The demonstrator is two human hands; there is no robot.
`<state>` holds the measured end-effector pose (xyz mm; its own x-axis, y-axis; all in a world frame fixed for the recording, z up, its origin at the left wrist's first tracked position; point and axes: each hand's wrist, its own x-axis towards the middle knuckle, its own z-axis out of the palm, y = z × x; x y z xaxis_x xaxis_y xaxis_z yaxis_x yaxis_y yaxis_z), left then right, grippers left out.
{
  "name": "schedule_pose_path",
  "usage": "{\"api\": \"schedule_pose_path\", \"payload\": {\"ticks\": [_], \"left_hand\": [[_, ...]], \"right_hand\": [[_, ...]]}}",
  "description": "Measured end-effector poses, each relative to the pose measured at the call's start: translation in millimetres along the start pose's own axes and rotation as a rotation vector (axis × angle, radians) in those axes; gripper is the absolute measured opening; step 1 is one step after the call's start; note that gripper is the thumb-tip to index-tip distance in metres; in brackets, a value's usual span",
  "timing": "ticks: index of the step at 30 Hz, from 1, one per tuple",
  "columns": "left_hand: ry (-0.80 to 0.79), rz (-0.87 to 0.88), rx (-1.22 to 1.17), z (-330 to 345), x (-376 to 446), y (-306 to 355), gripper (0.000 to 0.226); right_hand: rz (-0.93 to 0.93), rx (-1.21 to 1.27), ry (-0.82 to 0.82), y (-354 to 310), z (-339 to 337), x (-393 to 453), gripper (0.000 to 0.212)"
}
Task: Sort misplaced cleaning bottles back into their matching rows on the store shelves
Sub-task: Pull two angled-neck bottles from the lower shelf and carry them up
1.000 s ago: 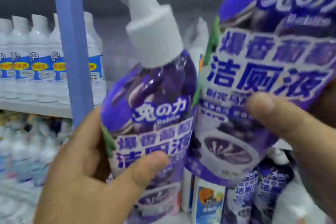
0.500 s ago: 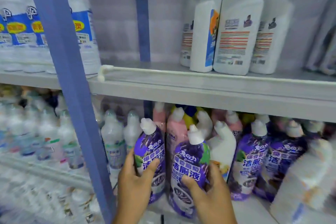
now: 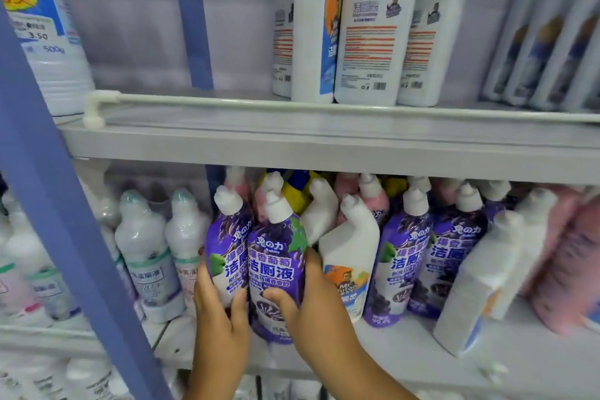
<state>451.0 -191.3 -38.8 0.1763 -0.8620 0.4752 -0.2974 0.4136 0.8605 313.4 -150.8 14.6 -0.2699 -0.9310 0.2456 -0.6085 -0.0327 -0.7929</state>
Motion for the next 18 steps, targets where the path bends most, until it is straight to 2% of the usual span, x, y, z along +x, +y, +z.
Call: {"api": "schedule_pose_path", "payload": {"ticks": [2,4,5,7,9,10,12,14,18], "left_hand": [[-0.001,-0.012,-0.054,-4,-6,-1,0.077],[0.119,0.005,-0.053,-6,-18,7,0.071],[0.194,0.051,-0.054,-5,-26,18,0.064],[0.267,0.285,-0.054,-2,-42,46,0.051],[0.185,0.452,-0.122,8,-53,72,0.040],[0.100,0.460,-0.140,14,-55,84,0.039],[-0.085,0.343,-0.152,31,-53,105,0.047],[-0.222,0.196,-0.185,49,-51,124,0.054],[-0.250,0.114,-0.134,82,-44,145,0.063]], "right_hand": [[0.007,0.005,-0.017,5,0,0,0.070],[0.033,-0.003,-0.081,14,-2,-7,0.069],[0.044,-0.004,-0.110,20,-5,-14,0.064],[0.073,-0.001,-0.152,31,-17,-30,0.047],[0.120,0.012,-0.161,37,-35,-47,0.033],[0.137,0.041,-0.131,40,-47,-54,0.028],[0.144,0.111,-0.007,44,-74,-64,0.019],[0.117,0.198,0.205,49,-108,-68,0.020],[-0.010,0.247,0.632,66,-186,-65,0.019]]}}
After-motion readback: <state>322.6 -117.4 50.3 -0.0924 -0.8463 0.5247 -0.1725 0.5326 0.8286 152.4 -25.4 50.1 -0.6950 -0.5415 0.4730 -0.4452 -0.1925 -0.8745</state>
